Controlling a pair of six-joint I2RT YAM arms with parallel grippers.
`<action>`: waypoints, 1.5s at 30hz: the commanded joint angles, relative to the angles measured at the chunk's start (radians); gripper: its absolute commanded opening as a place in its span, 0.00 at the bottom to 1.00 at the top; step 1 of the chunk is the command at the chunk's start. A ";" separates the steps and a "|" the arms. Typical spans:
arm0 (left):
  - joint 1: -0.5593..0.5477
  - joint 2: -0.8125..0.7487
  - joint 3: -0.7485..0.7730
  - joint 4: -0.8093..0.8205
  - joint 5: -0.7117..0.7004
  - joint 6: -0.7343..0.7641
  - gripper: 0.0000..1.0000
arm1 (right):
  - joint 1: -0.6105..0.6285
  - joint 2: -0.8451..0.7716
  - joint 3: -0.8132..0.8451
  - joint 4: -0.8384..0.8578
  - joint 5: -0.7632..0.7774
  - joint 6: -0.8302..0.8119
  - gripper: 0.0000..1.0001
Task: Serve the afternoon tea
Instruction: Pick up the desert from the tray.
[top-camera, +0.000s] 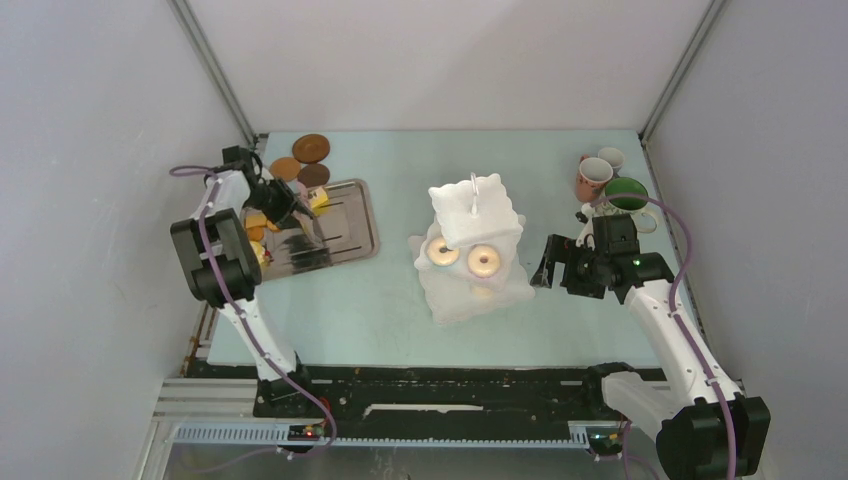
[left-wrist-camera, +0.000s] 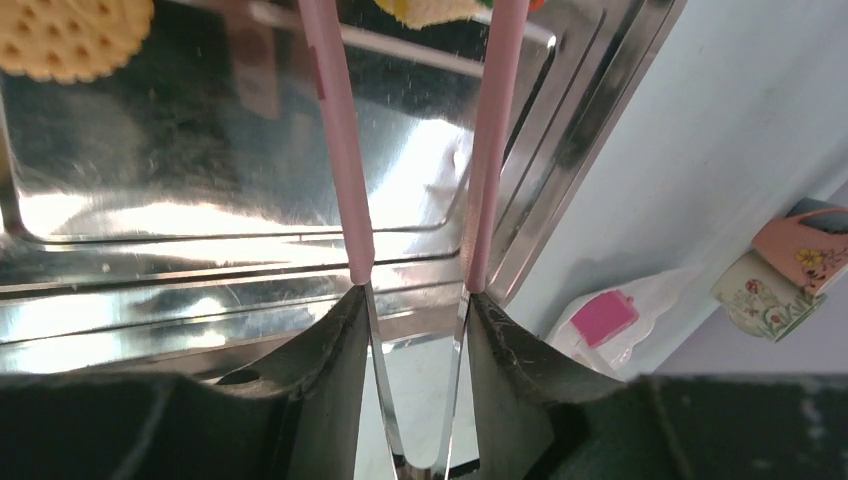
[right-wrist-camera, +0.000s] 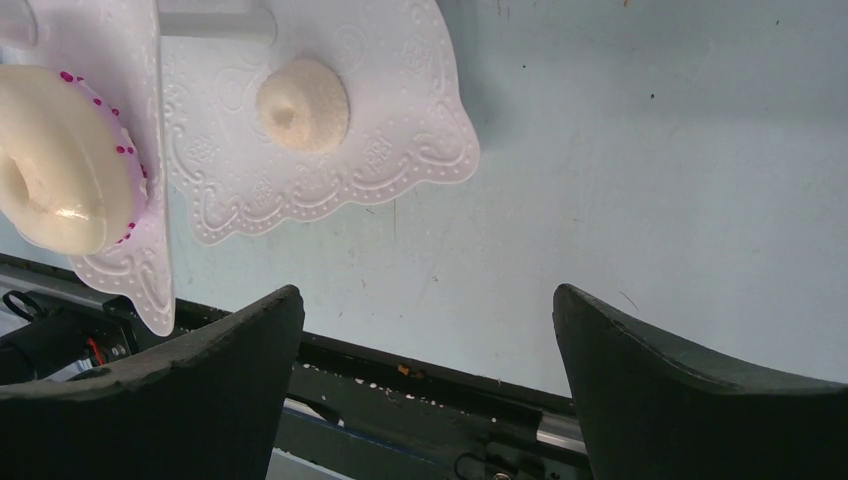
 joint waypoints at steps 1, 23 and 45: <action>-0.013 -0.151 -0.078 0.082 0.051 -0.018 0.41 | -0.002 -0.008 0.016 0.020 -0.011 -0.007 0.97; -0.085 -0.302 -0.192 0.064 0.076 0.031 0.41 | 0.015 -0.015 0.016 0.018 -0.013 -0.011 0.97; -0.108 -0.281 -0.001 -0.123 -0.387 0.536 0.42 | 0.095 0.064 0.033 -0.012 -0.005 -0.006 0.96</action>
